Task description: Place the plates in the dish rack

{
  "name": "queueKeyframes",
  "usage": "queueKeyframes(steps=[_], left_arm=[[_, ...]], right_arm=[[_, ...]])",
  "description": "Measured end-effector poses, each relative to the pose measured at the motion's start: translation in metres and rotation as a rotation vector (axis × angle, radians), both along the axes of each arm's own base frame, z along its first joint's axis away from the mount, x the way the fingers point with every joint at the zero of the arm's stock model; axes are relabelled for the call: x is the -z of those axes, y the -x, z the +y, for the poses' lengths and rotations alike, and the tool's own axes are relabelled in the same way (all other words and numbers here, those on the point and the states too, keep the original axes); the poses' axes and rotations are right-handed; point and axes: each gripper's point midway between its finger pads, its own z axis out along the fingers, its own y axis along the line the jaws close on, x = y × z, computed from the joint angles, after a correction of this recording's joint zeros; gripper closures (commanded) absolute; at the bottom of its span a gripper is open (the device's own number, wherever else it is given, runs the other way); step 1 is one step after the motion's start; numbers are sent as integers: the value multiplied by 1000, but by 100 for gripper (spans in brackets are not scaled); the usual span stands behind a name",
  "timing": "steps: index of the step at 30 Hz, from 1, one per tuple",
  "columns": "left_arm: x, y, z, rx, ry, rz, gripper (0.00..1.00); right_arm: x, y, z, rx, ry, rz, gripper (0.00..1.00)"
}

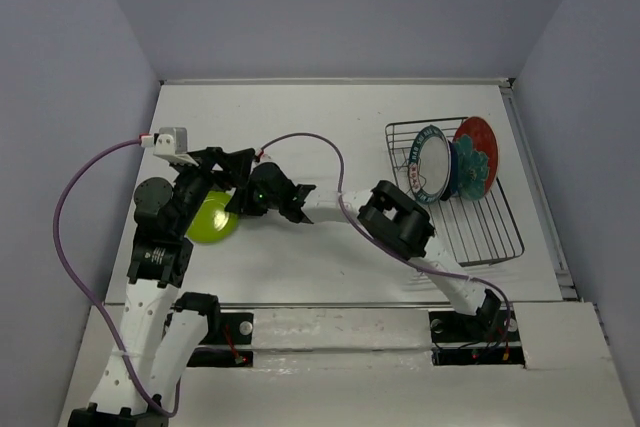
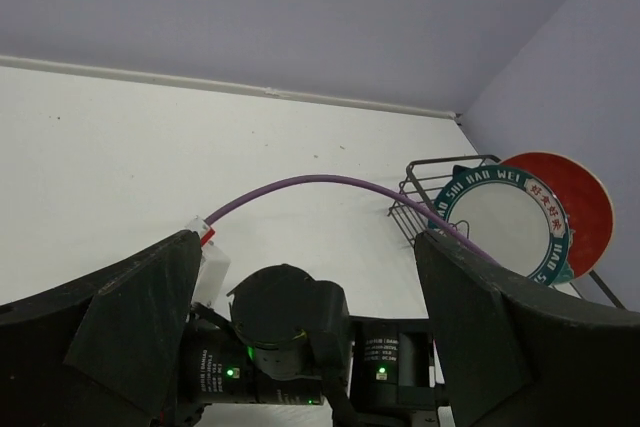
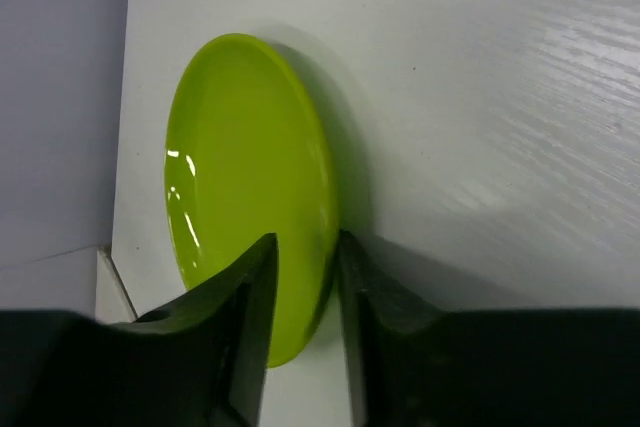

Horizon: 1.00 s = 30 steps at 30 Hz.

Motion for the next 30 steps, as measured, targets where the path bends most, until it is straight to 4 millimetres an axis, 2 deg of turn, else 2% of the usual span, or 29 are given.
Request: queueKeyframes(steps=[1, 2, 8, 12, 13, 15, 16, 17, 18, 19, 21, 22, 24, 27, 28, 30], left_arm=[[-1, 0, 0, 1, 0, -2, 1], [-1, 1, -1, 3, 0, -4, 1], [-3, 1, 2, -10, -4, -12, 1], [-3, 1, 2, -13, -4, -13, 1], [-3, 1, 2, -12, -4, -13, 1], [-2, 1, 2, -10, -4, -11, 1], [-1, 1, 1, -7, -4, -9, 1], [0, 1, 1, -4, -5, -8, 1], [0, 2, 0, -2, -5, -8, 1], [0, 2, 0, -1, -5, -7, 1], [0, 2, -1, 4, -5, -6, 1], [0, 2, -1, 7, -6, -7, 1], [0, 3, -3, 14, -6, -7, 1], [0, 3, -4, 22, -6, -6, 1], [1, 3, -4, 24, -7, -4, 1], [2, 3, -5, 28, -7, 0, 1]], right_arm=[[1, 1, 2, -3, -7, 8, 82], [3, 1, 3, -3, -11, 17, 93], [11, 3, -1, 8, -10, 33, 93], [0, 1, -37, 66, 77, -58, 93], [-8, 2, -59, 90, 134, -108, 93], [-41, 0, -88, 129, 179, -192, 93], [-69, -3, -109, 159, 197, -255, 93], [-87, -8, -121, 186, 207, -301, 93], [-118, -15, -140, 231, 202, -362, 93], [-161, -26, -169, 304, 193, -442, 93], [-214, -38, -217, 418, 191, -534, 93], [-243, -46, -254, 500, 219, -595, 93], [-288, -52, -322, 665, 282, -677, 93], [-317, -46, -396, 838, 417, -744, 93], [-318, -41, -419, 881, 492, -758, 93], [-314, -33, -444, 910, 607, -767, 93]])
